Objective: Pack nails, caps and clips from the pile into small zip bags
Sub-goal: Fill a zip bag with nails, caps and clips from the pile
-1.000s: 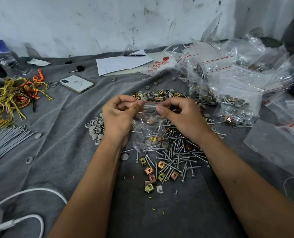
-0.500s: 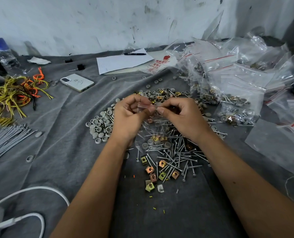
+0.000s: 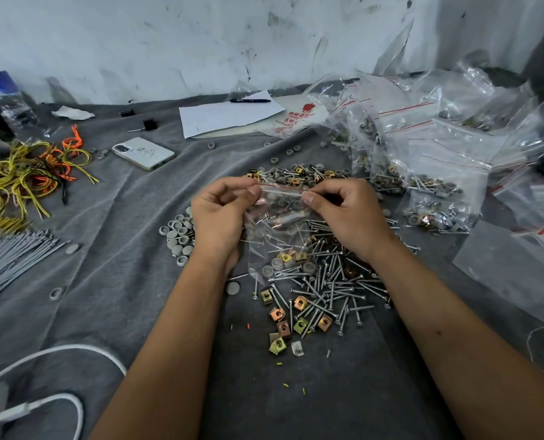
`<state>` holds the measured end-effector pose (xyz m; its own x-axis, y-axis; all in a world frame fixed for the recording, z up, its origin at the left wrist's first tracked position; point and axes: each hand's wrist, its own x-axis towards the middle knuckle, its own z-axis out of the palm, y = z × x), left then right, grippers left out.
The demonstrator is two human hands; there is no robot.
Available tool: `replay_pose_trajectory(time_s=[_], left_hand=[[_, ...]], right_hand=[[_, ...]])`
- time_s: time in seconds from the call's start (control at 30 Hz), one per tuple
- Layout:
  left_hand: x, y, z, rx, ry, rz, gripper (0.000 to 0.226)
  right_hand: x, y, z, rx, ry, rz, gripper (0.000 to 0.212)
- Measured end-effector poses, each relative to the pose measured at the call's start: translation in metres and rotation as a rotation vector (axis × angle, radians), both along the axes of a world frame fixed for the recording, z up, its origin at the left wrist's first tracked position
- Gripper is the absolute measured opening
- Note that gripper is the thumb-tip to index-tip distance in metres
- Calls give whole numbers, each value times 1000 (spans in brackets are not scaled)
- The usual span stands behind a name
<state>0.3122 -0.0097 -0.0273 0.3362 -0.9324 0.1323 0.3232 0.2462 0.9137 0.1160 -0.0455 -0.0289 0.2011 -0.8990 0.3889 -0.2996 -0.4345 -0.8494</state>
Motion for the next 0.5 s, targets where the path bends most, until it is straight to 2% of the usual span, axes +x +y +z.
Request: replay_pose_trajectory(time_s=[0.13,0.23,0.33,0.43,0.5], left_hand=[[2,0,3,-24,23,13,22],[1,1,6,-50,66,15,22],[1,4,8,-108,113,13,19],[0,6,12,-144,142,22,12],[-4,8,16,-105,67,38,10]], right_hand=[[0,-1,0,23,-69,27,9],[3,1,-2,120,-154,63,7],[5,8,-1,251,-177,236,26],[9,13,3,145,-112,265,10],[9,13,6,100,-150,204,9]])
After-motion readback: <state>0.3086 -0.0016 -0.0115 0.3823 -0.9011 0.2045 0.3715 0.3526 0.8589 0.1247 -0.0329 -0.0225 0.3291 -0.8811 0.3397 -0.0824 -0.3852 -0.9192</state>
